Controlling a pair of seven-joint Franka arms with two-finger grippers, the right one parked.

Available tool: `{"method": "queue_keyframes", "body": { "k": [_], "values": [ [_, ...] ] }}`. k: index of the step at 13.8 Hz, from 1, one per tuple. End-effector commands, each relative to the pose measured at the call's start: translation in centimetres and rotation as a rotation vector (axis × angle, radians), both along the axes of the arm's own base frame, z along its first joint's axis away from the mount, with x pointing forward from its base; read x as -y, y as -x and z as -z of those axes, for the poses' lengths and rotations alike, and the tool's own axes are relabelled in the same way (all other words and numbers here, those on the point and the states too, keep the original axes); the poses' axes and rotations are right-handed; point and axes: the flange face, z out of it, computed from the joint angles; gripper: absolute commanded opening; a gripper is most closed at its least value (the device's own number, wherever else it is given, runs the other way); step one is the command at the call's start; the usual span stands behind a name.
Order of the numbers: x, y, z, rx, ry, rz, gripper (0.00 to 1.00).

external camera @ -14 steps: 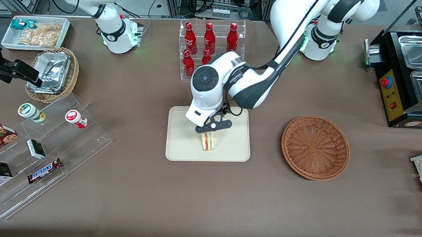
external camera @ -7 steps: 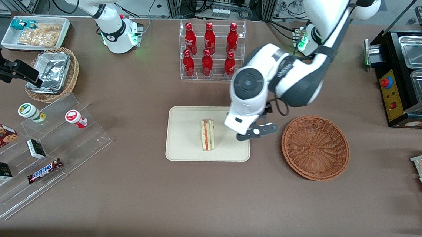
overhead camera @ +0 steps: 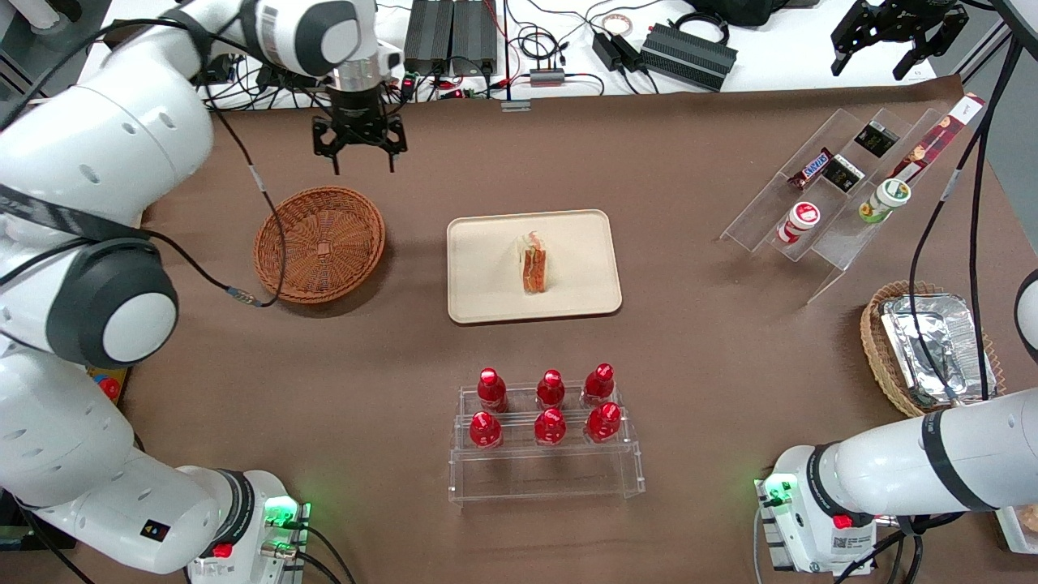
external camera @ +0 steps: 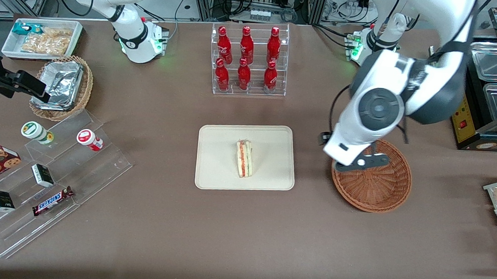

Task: Place sandwich from basket to tray

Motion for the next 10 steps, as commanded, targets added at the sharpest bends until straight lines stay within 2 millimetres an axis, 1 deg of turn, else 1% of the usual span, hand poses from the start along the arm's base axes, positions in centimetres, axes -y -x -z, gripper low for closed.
{"method": "queue_keyframes", "body": {
  "k": [1,3,5,7,8,10],
  "values": [
    [-4.9,1.8,-3.0,0.007,0.023,0.030,1.00],
    [-8.3,1.9,-4.8,-0.005,0.062,0.074,1.00],
    [-11.1,1.9,-6.1,-0.005,0.087,0.109,1.00],
    [-13.9,2.7,-7.7,-0.033,0.105,0.156,1.00],
    [-14.7,3.1,-8.5,-0.032,0.116,0.193,1.00],
    [-16.7,3.6,-10.3,-0.013,0.121,0.202,1.00]
  ]
}}
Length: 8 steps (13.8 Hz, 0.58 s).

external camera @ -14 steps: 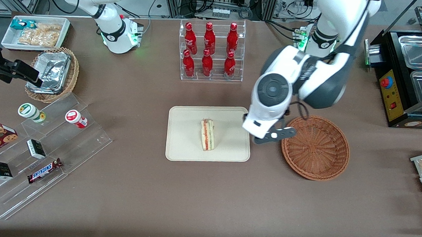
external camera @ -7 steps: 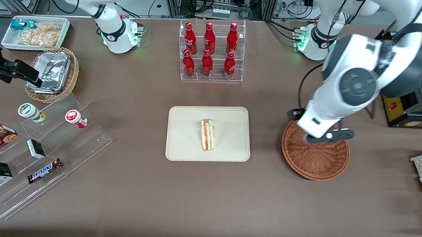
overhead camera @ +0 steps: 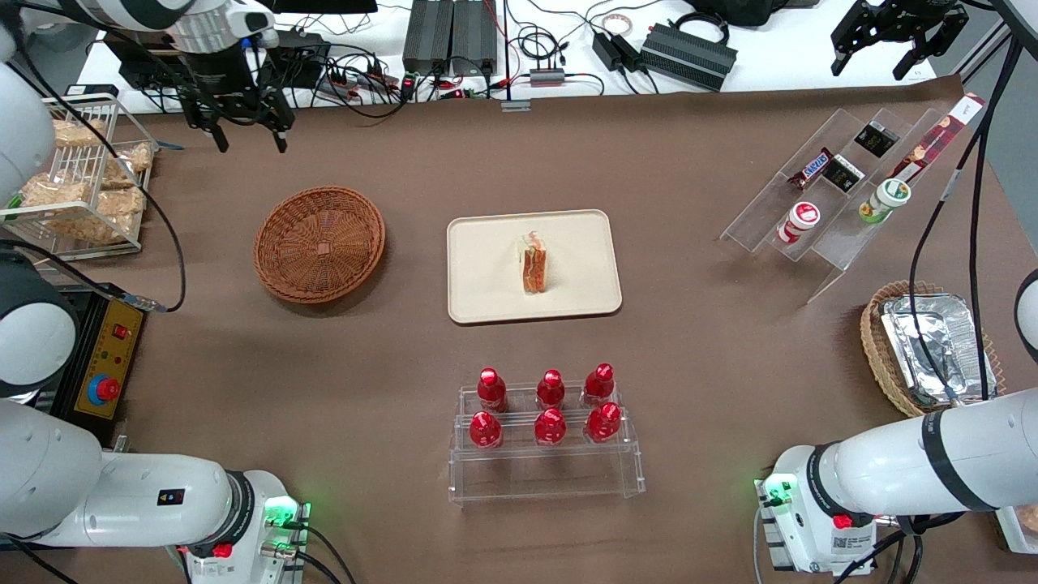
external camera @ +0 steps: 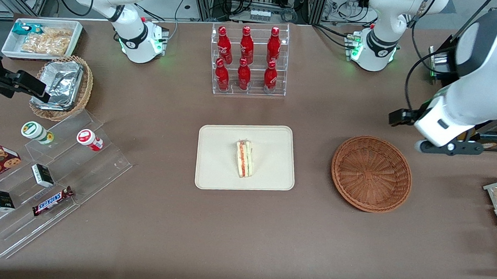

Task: Place sandwich from basket to tray

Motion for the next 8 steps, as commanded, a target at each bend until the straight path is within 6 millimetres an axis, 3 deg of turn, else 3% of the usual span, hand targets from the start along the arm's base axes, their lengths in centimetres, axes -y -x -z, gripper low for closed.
{"method": "queue_keyframes", "body": {
  "k": [1,5,8],
  "values": [
    [-2.3,1.7,-2.4,0.027,0.007,0.018,1.00],
    [-6.1,2.5,-5.1,0.073,0.016,0.035,1.00],
    [-7.5,2.2,-5.6,0.119,0.015,0.009,1.00]
  ]
}}
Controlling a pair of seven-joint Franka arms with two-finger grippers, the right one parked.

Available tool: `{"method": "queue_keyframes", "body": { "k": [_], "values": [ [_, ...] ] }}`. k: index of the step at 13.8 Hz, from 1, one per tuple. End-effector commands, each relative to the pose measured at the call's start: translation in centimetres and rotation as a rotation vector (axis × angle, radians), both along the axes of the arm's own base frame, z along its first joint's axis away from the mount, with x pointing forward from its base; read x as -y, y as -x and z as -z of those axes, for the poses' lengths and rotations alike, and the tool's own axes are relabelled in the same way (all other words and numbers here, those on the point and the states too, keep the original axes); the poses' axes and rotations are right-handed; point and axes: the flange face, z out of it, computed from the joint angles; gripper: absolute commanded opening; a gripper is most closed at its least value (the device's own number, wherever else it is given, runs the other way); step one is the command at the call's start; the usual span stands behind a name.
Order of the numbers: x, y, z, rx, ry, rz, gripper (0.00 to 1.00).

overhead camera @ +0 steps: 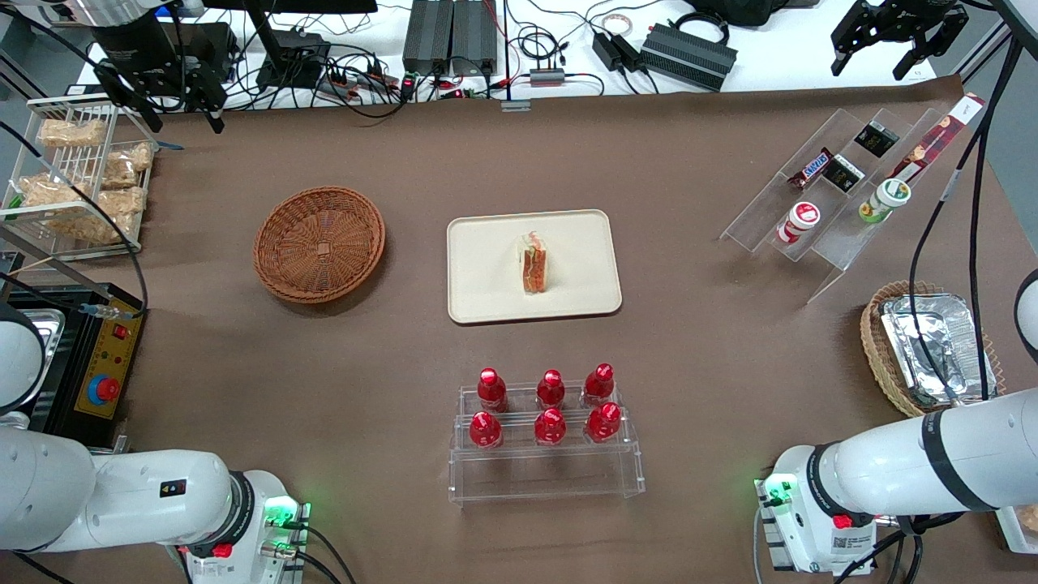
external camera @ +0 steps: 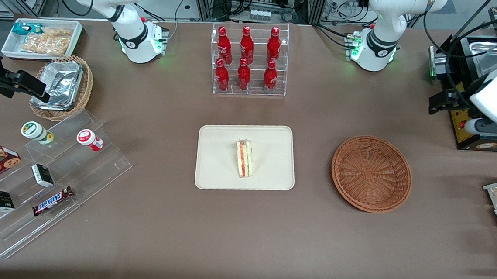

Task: Place sandwich from basket to tray

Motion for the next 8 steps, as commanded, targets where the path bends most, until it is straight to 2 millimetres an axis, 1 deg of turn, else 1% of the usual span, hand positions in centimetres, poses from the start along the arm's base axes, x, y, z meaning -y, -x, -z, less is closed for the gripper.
{"method": "queue_keyframes", "body": {
  "k": [1,3,4,8],
  "values": [
    [-1.0,0.0,0.0,0.053,-0.006,0.000,1.00],
    [-1.5,-0.2,0.6,0.061,0.000,-0.012,1.00],
    [-2.3,-0.2,0.5,0.062,0.005,-0.027,1.00],
    [-4.3,-0.1,0.3,0.064,0.011,-0.066,1.00]
  ]
}}
